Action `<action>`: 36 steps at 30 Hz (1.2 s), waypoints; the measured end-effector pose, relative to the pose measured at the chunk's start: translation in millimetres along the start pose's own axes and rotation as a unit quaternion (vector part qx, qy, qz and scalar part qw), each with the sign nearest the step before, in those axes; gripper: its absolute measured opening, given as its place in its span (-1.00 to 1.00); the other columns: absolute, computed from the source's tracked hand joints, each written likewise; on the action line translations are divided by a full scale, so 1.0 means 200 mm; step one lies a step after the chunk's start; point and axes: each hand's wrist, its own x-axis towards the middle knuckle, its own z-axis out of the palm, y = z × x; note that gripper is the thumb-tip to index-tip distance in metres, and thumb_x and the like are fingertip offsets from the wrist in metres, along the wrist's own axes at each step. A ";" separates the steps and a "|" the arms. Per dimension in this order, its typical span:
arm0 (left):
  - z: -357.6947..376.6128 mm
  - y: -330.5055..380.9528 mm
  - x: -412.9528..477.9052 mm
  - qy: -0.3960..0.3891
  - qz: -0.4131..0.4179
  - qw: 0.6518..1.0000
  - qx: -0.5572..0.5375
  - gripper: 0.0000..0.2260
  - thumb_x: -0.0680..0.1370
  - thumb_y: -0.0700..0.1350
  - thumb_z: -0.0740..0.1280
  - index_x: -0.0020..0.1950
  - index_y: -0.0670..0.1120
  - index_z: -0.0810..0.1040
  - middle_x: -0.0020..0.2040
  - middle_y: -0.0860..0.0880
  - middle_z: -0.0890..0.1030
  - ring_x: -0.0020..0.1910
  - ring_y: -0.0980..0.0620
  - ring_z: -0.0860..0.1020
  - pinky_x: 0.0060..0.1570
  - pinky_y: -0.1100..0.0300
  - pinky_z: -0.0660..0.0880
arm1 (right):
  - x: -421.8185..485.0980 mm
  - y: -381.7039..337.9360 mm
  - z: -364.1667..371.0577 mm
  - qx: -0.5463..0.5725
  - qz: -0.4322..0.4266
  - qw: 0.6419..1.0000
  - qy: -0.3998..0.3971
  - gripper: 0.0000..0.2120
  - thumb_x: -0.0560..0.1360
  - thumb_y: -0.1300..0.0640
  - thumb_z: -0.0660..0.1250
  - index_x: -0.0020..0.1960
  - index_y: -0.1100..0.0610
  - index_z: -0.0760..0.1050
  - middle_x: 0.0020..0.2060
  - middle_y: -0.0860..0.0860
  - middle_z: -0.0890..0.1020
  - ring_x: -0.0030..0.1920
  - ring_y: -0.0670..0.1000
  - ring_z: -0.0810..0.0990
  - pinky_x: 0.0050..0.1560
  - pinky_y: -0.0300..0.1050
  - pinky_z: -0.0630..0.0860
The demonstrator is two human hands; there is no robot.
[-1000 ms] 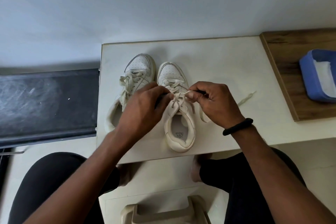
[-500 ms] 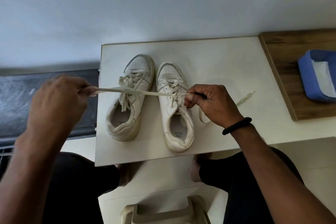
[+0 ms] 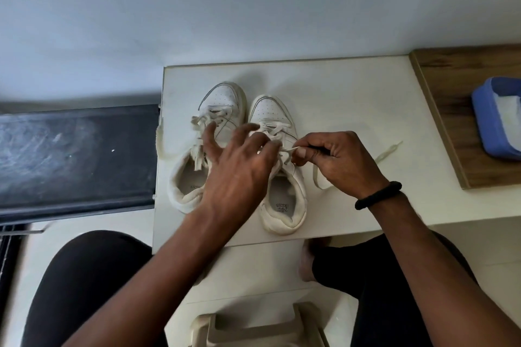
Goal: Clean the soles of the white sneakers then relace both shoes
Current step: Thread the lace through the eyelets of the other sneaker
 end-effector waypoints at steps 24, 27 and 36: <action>-0.07 -0.16 -0.02 -0.024 -0.108 0.994 -0.011 -0.76 0.48 -0.29 0.53 -0.20 0.07 0.72 -0.27 0.09 0.69 -0.11 -0.09 0.66 0.28 -0.13 0.07 | -0.01 0.10 -0.08 -0.081 0.049 0.995 -0.035 -0.95 0.49 0.14 0.50 -0.08 0.05 0.75 -0.24 -0.07 0.73 -0.16 -0.03 0.68 -0.05 0.00 0.62; -0.08 -0.17 -0.03 -0.016 -0.102 0.995 -0.013 -0.80 0.47 -0.25 0.56 -0.18 0.07 0.74 -0.26 0.10 0.68 -0.07 -0.11 0.64 0.26 -0.17 0.11 | -0.01 0.11 -0.09 -0.088 0.058 0.994 -0.040 -0.95 0.48 0.13 0.51 -0.09 0.05 0.75 -0.25 -0.07 0.73 -0.19 -0.05 0.66 -0.10 -0.07 0.59; -0.09 -0.19 -0.02 -0.029 -0.106 0.994 0.000 -0.80 0.46 -0.22 0.58 -0.17 0.10 0.76 -0.26 0.11 0.56 -0.09 -0.09 0.61 0.24 -0.21 0.16 | -0.01 0.10 -0.10 -0.148 0.083 0.984 -0.057 -0.97 0.47 0.05 0.52 -0.15 -0.06 0.73 -0.32 -0.13 0.69 -0.22 -0.09 0.63 -0.10 -0.04 0.59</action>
